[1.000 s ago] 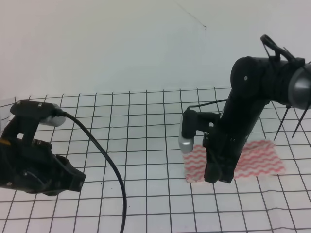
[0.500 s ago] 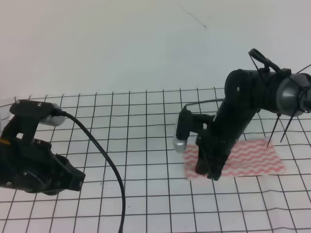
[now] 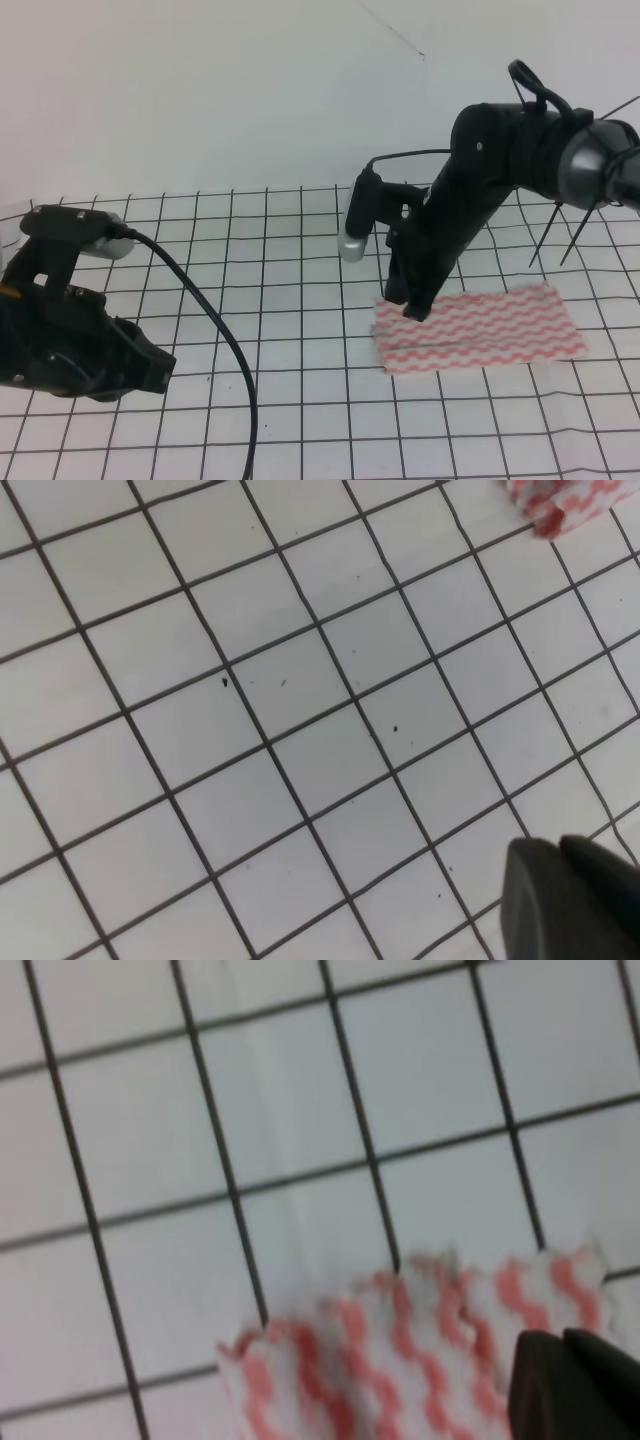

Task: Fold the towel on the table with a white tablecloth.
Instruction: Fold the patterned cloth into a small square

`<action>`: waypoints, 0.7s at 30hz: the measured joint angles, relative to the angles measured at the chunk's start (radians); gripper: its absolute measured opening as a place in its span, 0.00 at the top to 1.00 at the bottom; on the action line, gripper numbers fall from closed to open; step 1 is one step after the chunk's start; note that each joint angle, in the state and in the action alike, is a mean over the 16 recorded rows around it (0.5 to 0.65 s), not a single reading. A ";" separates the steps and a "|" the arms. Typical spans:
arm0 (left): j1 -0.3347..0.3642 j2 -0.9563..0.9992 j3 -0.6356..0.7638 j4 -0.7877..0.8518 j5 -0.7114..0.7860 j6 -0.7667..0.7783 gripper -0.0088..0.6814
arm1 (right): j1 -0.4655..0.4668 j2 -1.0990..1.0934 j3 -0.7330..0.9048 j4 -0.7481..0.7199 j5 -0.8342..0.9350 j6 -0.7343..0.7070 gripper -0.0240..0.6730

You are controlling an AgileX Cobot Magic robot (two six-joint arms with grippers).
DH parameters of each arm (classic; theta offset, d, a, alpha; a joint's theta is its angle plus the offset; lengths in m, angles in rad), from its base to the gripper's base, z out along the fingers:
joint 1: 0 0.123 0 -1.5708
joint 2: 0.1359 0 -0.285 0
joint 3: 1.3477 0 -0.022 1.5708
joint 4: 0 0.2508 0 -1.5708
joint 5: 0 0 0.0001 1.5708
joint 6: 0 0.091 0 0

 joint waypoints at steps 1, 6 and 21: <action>0.000 0.000 0.000 0.000 0.000 0.000 0.99 | 0.000 0.002 -0.005 -0.010 0.002 0.005 0.91; 0.000 0.000 0.000 -0.001 -0.003 0.000 0.99 | 0.001 0.015 -0.016 -0.060 0.011 0.014 0.79; 0.000 0.000 0.000 -0.004 0.007 0.000 0.99 | 0.002 0.077 -0.017 -0.083 0.011 -0.036 0.59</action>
